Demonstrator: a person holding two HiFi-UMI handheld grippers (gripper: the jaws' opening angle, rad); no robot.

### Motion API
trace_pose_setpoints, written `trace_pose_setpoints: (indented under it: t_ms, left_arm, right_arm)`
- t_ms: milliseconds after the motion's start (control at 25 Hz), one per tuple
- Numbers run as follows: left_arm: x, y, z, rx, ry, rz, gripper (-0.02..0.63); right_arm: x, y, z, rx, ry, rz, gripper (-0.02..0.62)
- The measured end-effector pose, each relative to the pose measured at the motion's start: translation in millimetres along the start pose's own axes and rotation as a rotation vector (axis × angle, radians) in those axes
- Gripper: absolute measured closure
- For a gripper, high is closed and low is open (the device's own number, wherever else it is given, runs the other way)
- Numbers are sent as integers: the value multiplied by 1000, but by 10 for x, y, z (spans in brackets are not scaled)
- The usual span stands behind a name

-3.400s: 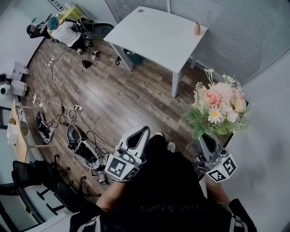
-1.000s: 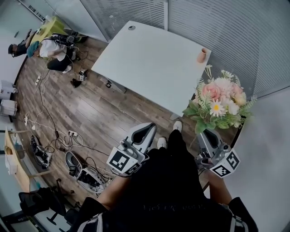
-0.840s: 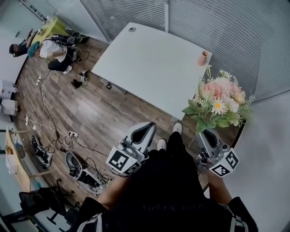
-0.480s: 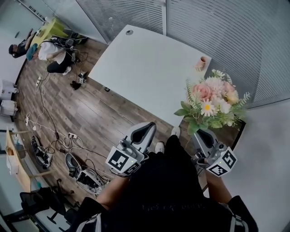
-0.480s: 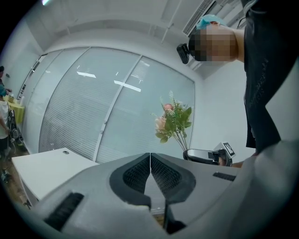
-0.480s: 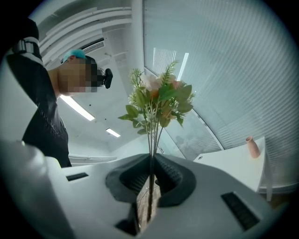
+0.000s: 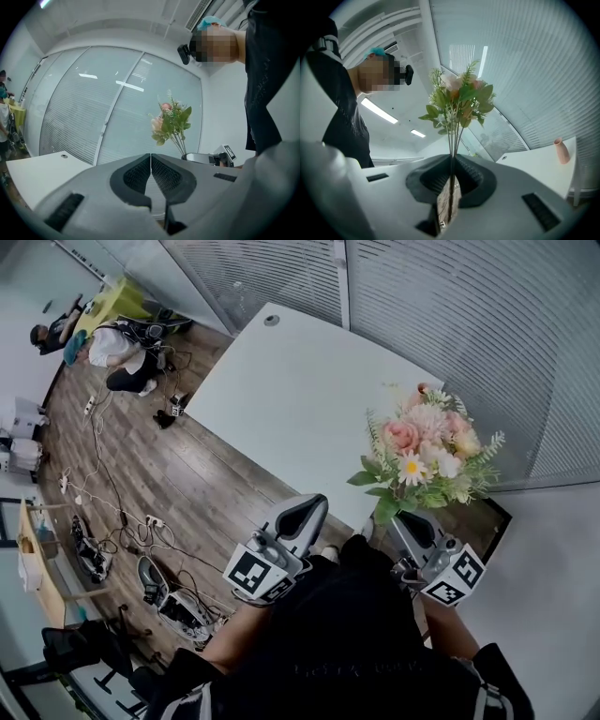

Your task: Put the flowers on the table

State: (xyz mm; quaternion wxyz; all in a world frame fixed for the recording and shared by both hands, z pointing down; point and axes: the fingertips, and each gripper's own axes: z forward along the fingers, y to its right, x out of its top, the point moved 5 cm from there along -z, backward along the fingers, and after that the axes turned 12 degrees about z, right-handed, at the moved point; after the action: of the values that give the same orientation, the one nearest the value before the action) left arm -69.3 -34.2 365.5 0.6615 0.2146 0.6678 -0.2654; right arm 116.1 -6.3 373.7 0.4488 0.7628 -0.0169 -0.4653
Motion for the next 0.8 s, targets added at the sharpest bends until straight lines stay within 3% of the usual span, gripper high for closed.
trace_pose_setpoints:
  t_ms: [160, 480, 640, 800]
  left_arm:
    - [62, 14, 72, 28, 0, 6, 588]
    - [-166, 111, 156, 45, -40, 3, 588]
    - [-182, -117, 335, 61, 36, 0, 588]
    - [-344, -224, 389, 51, -46, -24, 588]
  right_arm:
    - [82, 81, 38, 21, -28, 41, 551]
    - [9, 286, 17, 25, -86, 55, 551]
    - [10, 488, 231, -7, -112, 63, 551]
    - [-58, 643, 408, -95, -145, 72, 551]
